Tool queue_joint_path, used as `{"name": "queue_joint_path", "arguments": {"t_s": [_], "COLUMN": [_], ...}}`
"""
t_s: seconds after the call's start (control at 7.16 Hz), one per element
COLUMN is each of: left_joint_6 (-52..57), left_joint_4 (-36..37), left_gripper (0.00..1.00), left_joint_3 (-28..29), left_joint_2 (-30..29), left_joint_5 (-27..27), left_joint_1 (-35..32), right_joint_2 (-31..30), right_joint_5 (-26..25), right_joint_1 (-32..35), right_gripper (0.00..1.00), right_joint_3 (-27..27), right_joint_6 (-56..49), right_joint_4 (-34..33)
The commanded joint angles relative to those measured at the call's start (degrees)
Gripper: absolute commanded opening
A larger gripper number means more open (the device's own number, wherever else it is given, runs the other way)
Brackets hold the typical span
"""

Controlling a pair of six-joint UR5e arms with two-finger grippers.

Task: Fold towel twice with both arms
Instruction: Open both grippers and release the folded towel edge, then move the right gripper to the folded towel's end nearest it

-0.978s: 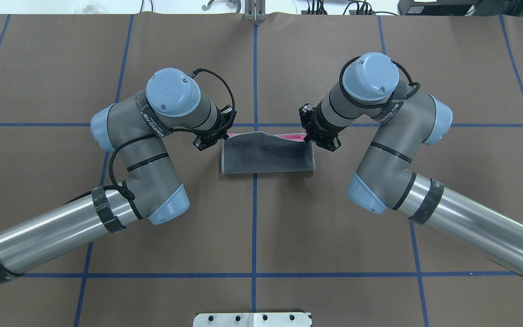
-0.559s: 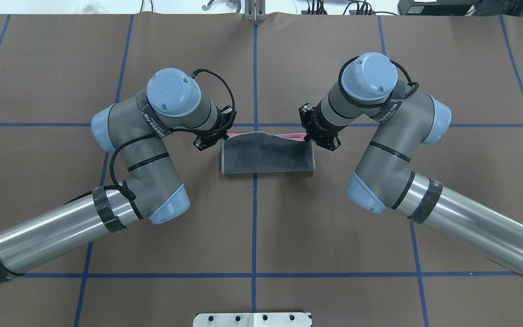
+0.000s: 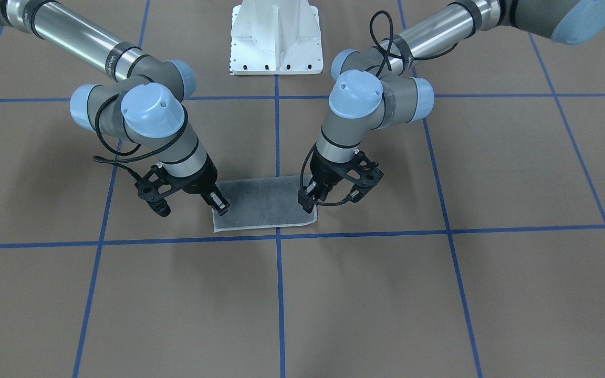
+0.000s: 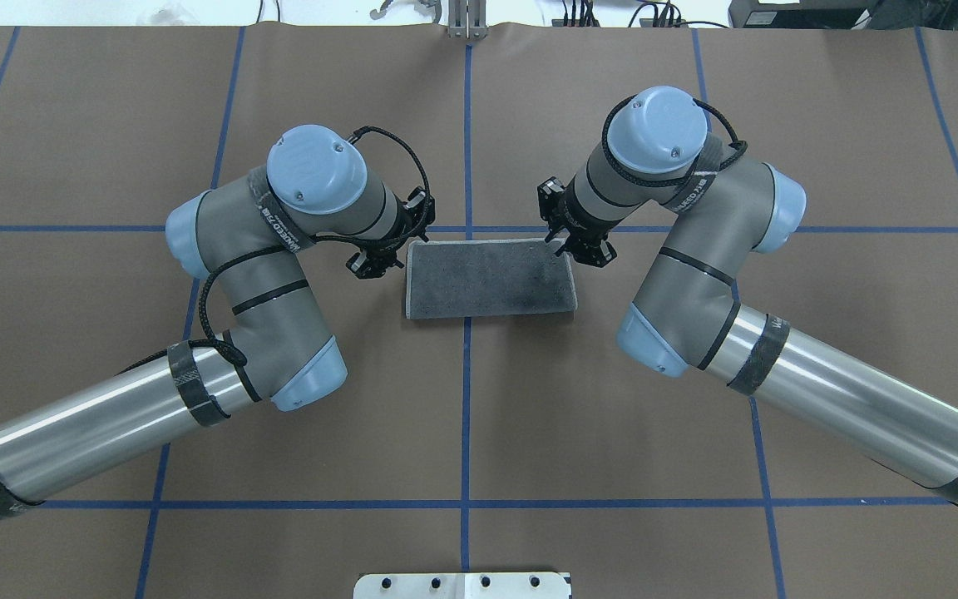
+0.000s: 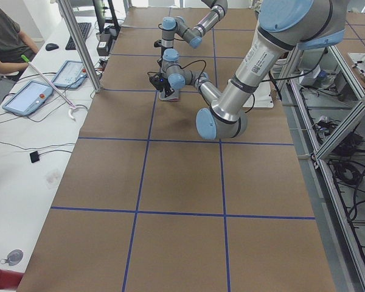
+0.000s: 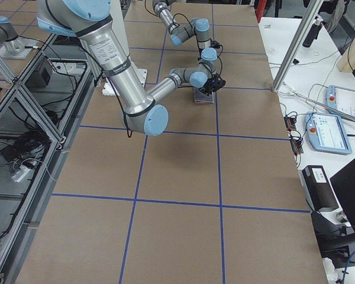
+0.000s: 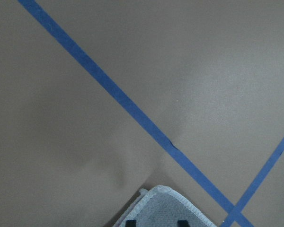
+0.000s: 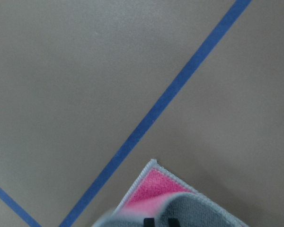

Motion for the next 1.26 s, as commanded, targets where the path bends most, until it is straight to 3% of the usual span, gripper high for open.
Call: {"name": "queue_joint_path", "arguments": {"t_s": [0.0,0.14,0.42,0.56,0.7,0.98,1.12], "left_joint_6": [-0.2,-0.3,-0.4,-0.4,-0.8,-0.9,-0.9], "left_joint_4": [-0.1,-0.1,0.4,0.5,0.6,0.6,0.5], "left_gripper": [1.00,1.00,1.00,1.00,1.00,1.00,1.00], "left_joint_3": [-0.5,-1.1,-1.8,-1.8,-1.8,-1.8,-1.8], "left_joint_2": [-0.1,-0.1,0.0,0.0,-0.1,-0.1,-0.1], "left_joint_5": [0.0,0.0,0.0,-0.1,-0.1,-0.1,0.0], "left_joint_1": [0.0,-0.1,-0.8,-0.7,-0.7,-0.7,-0.6], "right_joint_2": [0.0,-0.9,-8.5,-10.4,-10.7,-10.0,-9.7], "right_joint_5": [0.2,0.6,0.7,0.3,0.0,-0.1,-0.7], "right_joint_1": [0.6,0.6,-0.1,-1.9,-3.1,-4.5,-4.8], "right_gripper": [1.00,1.00,1.00,0.95,0.78,0.64,0.62], "right_joint_3": [0.1,1.6,11.3,12.8,12.3,10.1,9.8], "right_joint_6": [0.1,0.2,0.6,1.5,5.8,15.2,16.7], "right_joint_4": [0.0,0.2,0.0,-0.1,-0.3,0.0,0.1]}}
